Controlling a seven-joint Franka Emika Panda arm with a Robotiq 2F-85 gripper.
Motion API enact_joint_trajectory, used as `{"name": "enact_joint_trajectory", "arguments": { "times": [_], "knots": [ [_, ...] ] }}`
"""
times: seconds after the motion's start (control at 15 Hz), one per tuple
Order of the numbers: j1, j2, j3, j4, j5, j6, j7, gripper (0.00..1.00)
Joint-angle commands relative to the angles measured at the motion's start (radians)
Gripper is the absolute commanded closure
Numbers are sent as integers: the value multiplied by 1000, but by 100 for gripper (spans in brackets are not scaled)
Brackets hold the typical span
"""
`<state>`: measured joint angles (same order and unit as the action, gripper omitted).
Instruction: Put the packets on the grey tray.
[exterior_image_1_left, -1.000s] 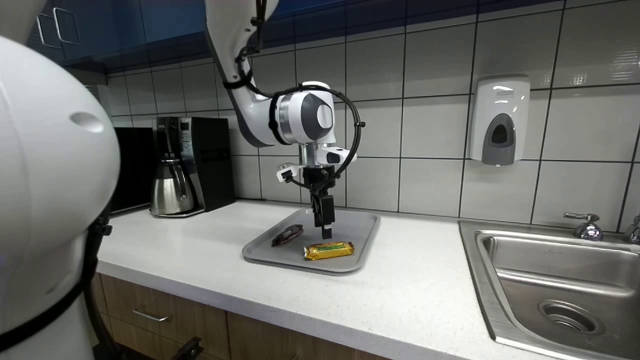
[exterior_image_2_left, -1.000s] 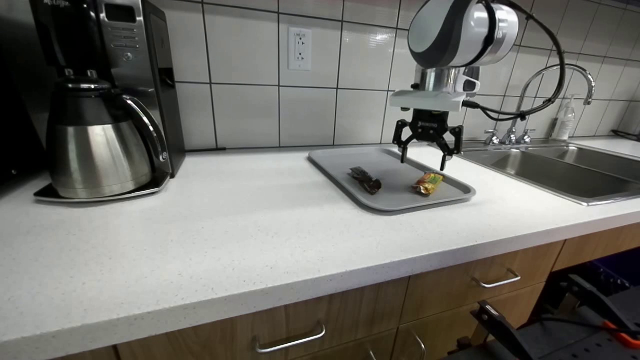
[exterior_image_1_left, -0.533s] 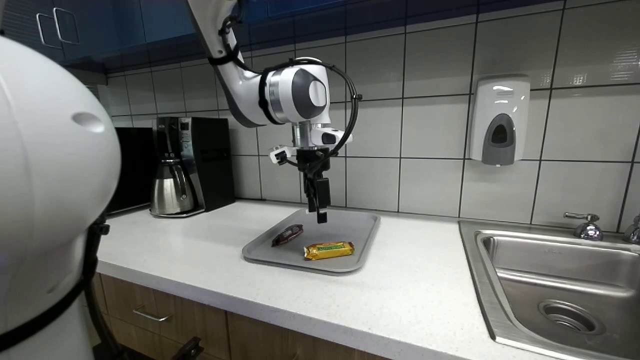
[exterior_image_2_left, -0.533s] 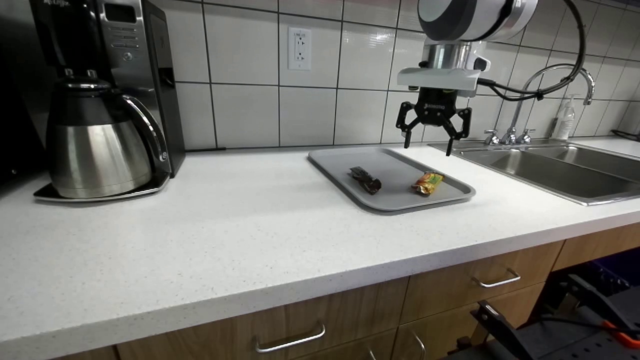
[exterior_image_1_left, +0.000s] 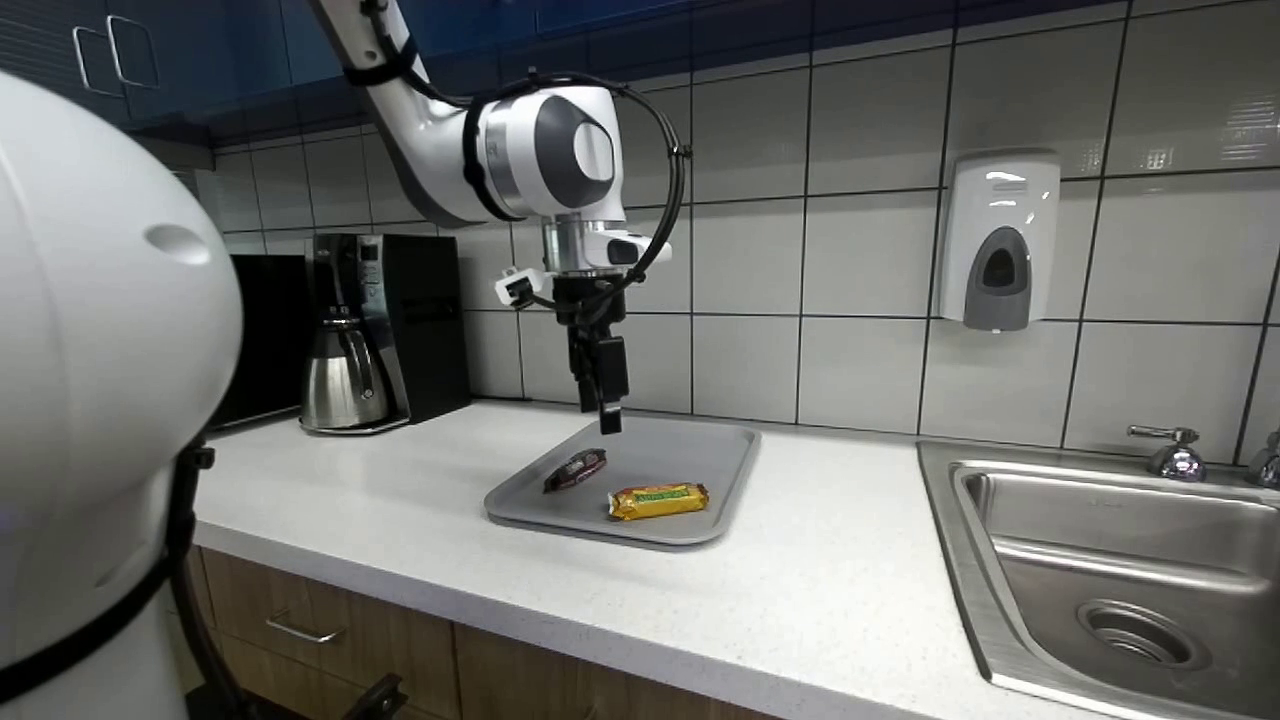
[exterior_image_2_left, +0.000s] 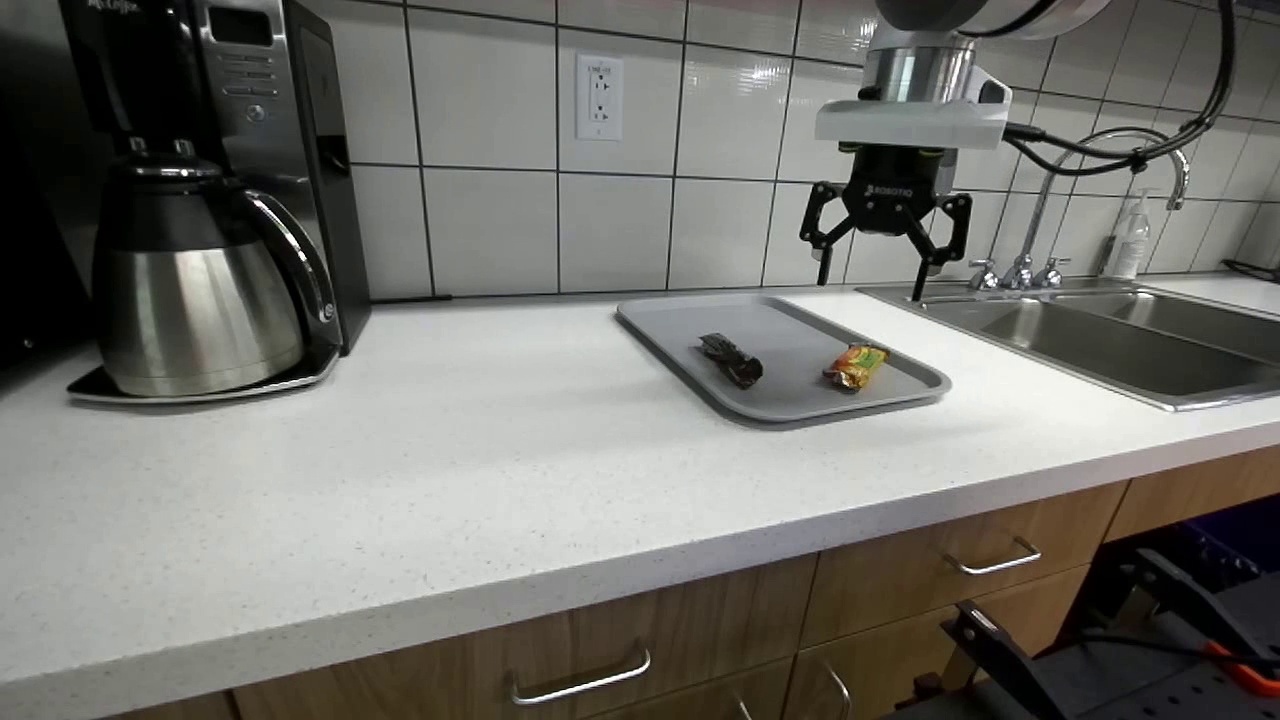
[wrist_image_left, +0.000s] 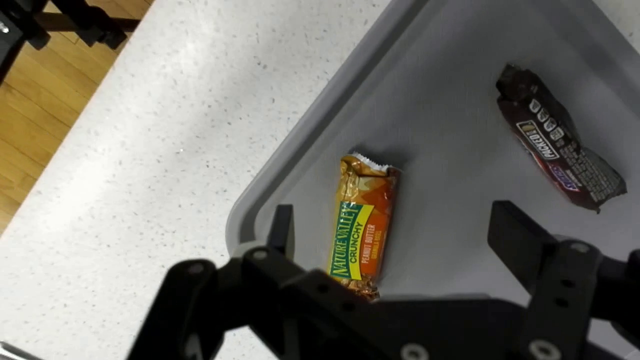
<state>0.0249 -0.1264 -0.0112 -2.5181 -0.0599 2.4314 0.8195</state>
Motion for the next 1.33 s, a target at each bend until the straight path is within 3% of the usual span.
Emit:
{"name": "enact_joint_trajectory", "arguments": {
  "times": [0.0,0.47,0.87,1.27],
  "knots": [
    [-4,-131,32,-76,43,-56,-66,0],
    [-2,-272,45,-170,133,-150,-221,0],
    [-20,-363,59,-218,124,-250,-315,0],
    [-30,-337,71,-202,130,-254,-304,0]
  ]
}}
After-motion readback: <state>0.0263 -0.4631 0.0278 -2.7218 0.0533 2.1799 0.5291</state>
